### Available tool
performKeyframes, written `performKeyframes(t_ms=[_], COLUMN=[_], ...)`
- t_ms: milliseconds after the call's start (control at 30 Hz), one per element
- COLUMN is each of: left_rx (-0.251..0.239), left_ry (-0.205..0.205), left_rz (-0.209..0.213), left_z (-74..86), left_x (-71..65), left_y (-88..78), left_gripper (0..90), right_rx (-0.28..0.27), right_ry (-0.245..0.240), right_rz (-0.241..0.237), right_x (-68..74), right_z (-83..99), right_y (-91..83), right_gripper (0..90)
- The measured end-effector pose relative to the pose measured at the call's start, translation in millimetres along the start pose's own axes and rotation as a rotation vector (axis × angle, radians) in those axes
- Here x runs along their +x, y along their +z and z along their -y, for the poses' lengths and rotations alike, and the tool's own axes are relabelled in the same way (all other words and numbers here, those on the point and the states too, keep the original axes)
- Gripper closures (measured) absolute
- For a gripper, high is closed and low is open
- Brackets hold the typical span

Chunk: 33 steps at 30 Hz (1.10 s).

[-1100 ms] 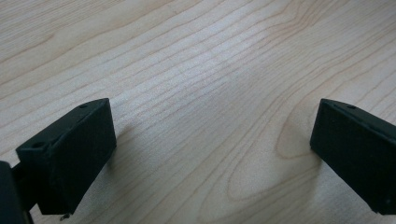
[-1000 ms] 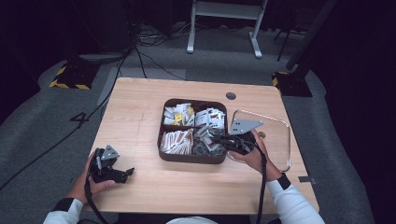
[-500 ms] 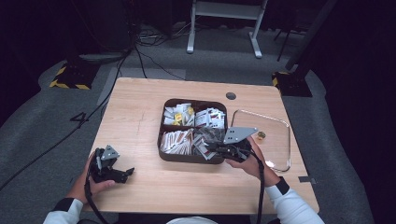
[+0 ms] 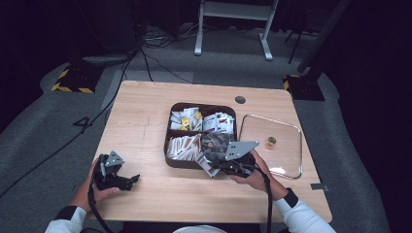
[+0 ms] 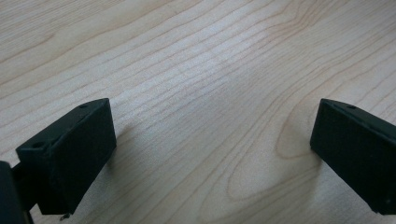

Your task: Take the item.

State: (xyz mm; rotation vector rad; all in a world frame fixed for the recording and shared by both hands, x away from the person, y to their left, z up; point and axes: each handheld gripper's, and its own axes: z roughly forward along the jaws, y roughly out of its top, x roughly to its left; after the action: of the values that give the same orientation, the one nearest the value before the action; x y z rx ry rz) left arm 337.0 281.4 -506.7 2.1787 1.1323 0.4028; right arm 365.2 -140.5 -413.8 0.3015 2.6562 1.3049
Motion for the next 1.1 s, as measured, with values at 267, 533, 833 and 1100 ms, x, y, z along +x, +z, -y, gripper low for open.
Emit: performKeyframes(t_ms=[267, 533, 833, 1100], left_rx=[0.0, 0.0, 0.0, 0.0], left_ry=[0.0, -0.001, 0.0, 0.001], left_rz=[0.0, 0.0, -0.001, -0.003], left_z=[0.1, 0.1, 0.1, 0.2], left_x=[0.0, -0.1, 0.0, 0.0], left_y=[0.0, 0.0, -0.1, -0.2], left_gripper=[0.5, 0.5, 0.5, 0.5], right_rx=[0.033, 0.077, 0.115, 0.127], right_ry=[-0.018, -0.043, -0.054, -0.051], right_rz=[-0.044, -0.093, -0.145, -0.165], right_x=[11.0, 24.0, 34.2, 39.5], right_z=[4.3, 7.4, 11.9, 15.6], right_y=[11.1, 25.1, 38.1, 45.0], right_gripper=[88.8, 88.7, 88.6, 87.4])
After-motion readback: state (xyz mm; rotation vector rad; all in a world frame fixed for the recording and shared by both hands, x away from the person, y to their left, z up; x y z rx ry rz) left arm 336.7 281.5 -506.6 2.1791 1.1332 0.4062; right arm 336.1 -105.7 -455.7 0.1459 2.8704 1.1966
